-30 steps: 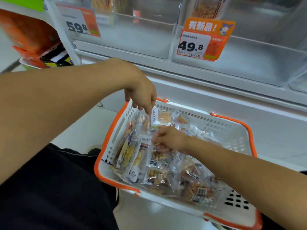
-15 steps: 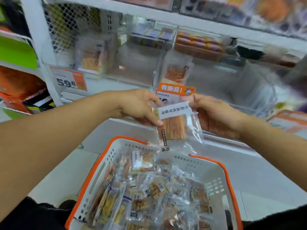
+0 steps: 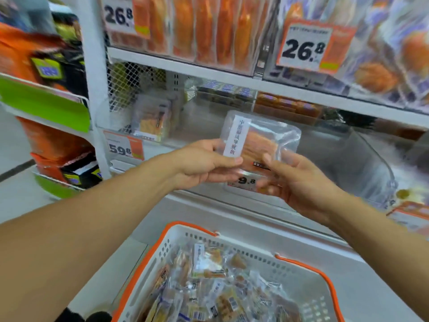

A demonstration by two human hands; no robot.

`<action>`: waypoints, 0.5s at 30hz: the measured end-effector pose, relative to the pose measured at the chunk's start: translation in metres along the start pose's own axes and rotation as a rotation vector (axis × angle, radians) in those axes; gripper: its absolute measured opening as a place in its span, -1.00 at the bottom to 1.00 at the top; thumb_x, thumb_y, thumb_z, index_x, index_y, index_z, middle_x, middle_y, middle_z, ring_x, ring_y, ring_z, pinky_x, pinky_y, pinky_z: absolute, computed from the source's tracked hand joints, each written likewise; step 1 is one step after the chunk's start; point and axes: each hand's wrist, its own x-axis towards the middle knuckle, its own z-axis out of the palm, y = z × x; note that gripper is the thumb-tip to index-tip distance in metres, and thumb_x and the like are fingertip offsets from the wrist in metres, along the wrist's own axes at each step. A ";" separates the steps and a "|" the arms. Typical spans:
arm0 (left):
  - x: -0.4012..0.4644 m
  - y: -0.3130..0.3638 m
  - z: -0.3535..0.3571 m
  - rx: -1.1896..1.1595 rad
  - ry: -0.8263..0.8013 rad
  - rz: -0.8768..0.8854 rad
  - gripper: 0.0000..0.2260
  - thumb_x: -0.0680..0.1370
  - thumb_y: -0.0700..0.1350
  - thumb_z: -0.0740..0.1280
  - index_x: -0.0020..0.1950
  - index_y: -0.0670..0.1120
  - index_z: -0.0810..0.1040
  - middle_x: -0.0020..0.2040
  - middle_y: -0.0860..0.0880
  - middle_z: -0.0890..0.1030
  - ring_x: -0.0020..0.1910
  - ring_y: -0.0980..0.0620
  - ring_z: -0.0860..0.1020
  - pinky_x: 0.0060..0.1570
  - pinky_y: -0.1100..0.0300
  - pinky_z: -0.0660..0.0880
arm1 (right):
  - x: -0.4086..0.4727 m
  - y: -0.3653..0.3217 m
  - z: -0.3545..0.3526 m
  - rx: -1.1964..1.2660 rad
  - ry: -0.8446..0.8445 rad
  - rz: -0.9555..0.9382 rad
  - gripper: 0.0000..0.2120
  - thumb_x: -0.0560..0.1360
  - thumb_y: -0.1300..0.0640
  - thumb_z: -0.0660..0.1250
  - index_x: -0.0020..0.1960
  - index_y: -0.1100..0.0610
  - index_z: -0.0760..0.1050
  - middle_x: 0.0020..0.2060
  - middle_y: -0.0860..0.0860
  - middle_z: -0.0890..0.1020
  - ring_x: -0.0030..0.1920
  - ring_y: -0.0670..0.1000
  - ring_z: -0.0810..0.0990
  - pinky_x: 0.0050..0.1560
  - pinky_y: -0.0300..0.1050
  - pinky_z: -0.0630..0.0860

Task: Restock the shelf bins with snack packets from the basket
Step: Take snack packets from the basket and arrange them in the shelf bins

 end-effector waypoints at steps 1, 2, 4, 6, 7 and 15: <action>-0.005 0.006 -0.005 0.106 0.046 0.007 -0.72 0.52 -0.25 0.41 0.22 -0.11 0.56 0.10 -0.12 0.69 -0.05 0.01 0.69 -0.09 0.20 0.65 | 0.011 -0.007 0.010 -0.081 0.017 -0.056 -0.71 0.54 0.12 0.33 0.24 0.14 0.56 -0.08 0.12 0.71 -0.36 -0.02 0.63 -0.39 -0.24 0.57; -0.009 0.013 -0.017 0.239 0.130 0.035 -0.72 0.49 -0.22 0.47 0.19 -0.11 0.58 0.05 -0.11 0.70 -0.11 0.02 0.69 -0.16 0.21 0.64 | 0.024 -0.015 0.020 -0.178 0.032 -0.111 -0.76 0.57 0.15 0.33 0.21 0.16 0.58 -0.13 0.12 0.72 -0.41 -0.01 0.61 -0.43 -0.22 0.56; -0.021 0.033 -0.050 0.627 0.387 0.150 -0.71 0.41 -0.15 0.57 0.06 -0.09 0.58 -0.13 -0.06 0.69 -0.27 0.06 0.65 -0.38 0.27 0.55 | 0.051 -0.031 0.039 -0.446 0.037 -0.222 -0.84 0.59 0.20 0.33 0.14 0.17 0.61 -0.21 0.05 0.72 -0.45 0.02 0.61 -0.44 -0.13 0.56; -0.037 0.049 -0.090 0.927 0.683 0.237 -0.74 0.38 -0.08 0.59 -0.07 -0.04 0.56 -0.24 0.03 0.61 -0.25 0.01 0.62 -0.32 0.24 0.50 | 0.085 -0.042 0.062 -0.733 0.034 -0.342 -0.88 0.59 0.20 0.36 0.08 0.12 0.65 -0.23 0.01 0.72 -0.45 -0.04 0.63 -0.43 -0.14 0.56; -0.043 0.052 -0.112 0.962 0.804 0.241 -0.79 0.40 -0.06 0.57 -0.12 -0.01 0.56 -0.25 0.05 0.58 -0.18 -0.03 0.61 -0.21 0.18 0.52 | 0.104 -0.046 0.073 -0.815 0.035 -0.379 -0.90 0.57 0.20 0.38 0.02 0.09 0.66 -0.25 -0.01 0.72 -0.46 -0.08 0.63 -0.43 -0.18 0.55; -0.050 0.034 -0.205 0.779 0.962 0.118 -0.89 0.51 -0.15 0.39 -0.19 0.00 0.53 -0.05 -0.10 0.63 -0.07 -0.16 0.65 -0.02 -0.11 0.63 | 0.265 -0.017 0.157 -1.186 -0.063 -0.110 -0.74 0.45 0.07 0.54 -0.20 0.23 0.55 -0.16 0.17 0.69 -0.15 0.17 0.71 -0.15 0.15 0.67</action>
